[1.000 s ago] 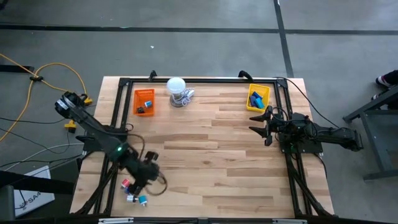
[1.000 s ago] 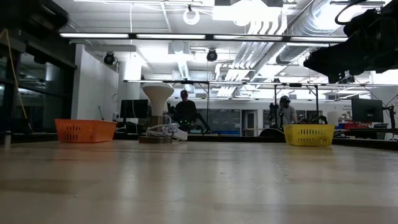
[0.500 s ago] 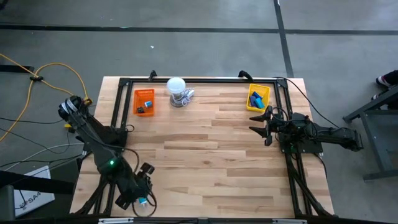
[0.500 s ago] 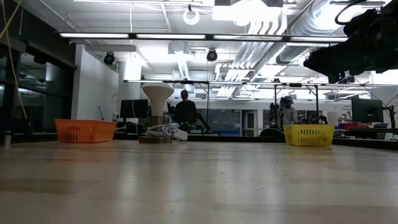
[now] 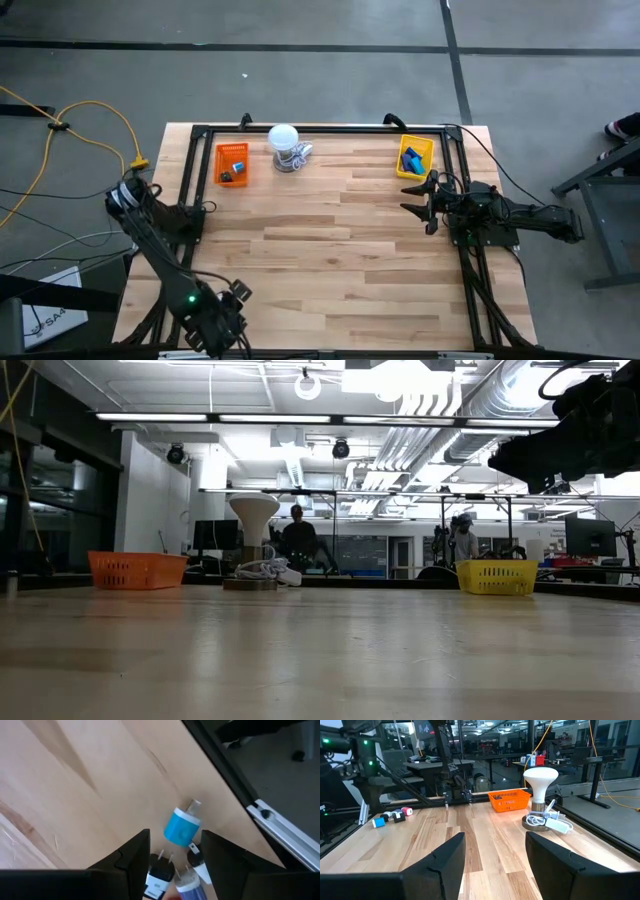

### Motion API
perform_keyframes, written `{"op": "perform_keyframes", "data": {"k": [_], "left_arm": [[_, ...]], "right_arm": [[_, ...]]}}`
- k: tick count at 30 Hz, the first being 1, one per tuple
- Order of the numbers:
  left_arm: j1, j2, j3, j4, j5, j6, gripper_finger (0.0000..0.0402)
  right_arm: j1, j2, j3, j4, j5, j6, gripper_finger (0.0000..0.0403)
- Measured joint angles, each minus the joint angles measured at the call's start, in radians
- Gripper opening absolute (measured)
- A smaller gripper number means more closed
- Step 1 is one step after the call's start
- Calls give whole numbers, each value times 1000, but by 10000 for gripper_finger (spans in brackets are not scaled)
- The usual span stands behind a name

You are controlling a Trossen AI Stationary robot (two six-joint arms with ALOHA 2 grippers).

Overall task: Pick & Place Office items
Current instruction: Put the light blue charger adapter into the orange basket

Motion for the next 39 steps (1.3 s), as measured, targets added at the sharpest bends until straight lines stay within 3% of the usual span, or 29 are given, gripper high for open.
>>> {"op": "perform_keyframes", "data": {"k": [17,39], "left_arm": [[-54,127,0,18,-14,0,167],[-120,152,-1,17,-121,8,168]], "right_arm": [[0,0,0,0,0,0,195],[0,0,0,0,0,0,195]]}}
